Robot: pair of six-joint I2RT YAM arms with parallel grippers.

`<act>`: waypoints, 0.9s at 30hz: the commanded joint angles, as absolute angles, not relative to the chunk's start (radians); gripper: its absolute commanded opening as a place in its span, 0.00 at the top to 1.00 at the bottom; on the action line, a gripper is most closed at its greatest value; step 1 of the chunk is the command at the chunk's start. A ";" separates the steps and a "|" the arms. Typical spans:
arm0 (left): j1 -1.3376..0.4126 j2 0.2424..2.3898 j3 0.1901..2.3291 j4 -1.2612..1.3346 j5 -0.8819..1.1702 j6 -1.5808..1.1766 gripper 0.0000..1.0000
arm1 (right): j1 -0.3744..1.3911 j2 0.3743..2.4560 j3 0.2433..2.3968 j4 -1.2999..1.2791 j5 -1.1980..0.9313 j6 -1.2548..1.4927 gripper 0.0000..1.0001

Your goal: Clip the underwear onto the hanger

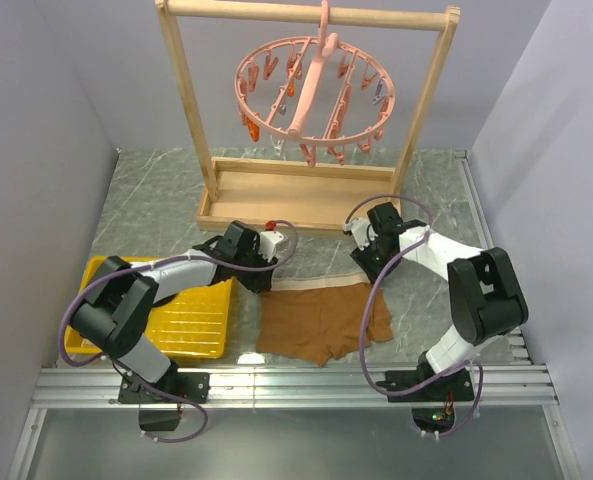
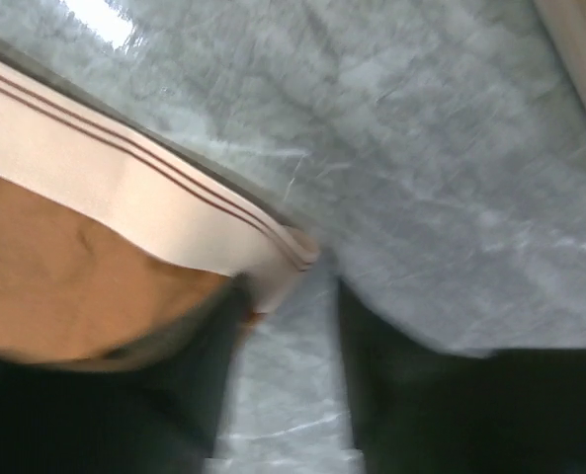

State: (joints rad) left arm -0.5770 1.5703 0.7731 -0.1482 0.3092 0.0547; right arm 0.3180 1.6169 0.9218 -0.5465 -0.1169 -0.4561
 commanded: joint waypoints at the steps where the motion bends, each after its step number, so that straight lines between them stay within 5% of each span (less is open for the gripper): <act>1: -0.574 1.527 0.833 -0.173 0.302 0.094 0.63 | 0.336 1.556 0.936 -0.598 -0.132 -0.457 0.43; 3: -0.571 1.473 0.827 -0.187 0.333 0.110 0.57 | 0.333 1.488 0.952 -0.633 -0.141 -0.448 0.29; 12: -0.563 0.953 0.799 -0.251 0.433 0.071 0.11 | 0.318 1.091 1.015 -0.655 -0.212 -0.321 0.08; 22: -0.561 0.807 0.764 0.088 0.294 -0.127 0.01 | 0.287 0.752 1.002 -0.304 -0.176 0.029 0.00; 27: -0.563 0.928 0.798 0.227 0.314 -0.071 0.01 | 0.287 0.814 1.145 -0.353 -0.346 0.044 0.00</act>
State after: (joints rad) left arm -0.5652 0.8631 0.7742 0.0605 0.3225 -0.0868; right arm 0.2916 0.7582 1.0481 -0.3973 -0.2436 -0.0170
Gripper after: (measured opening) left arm 0.992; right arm 0.998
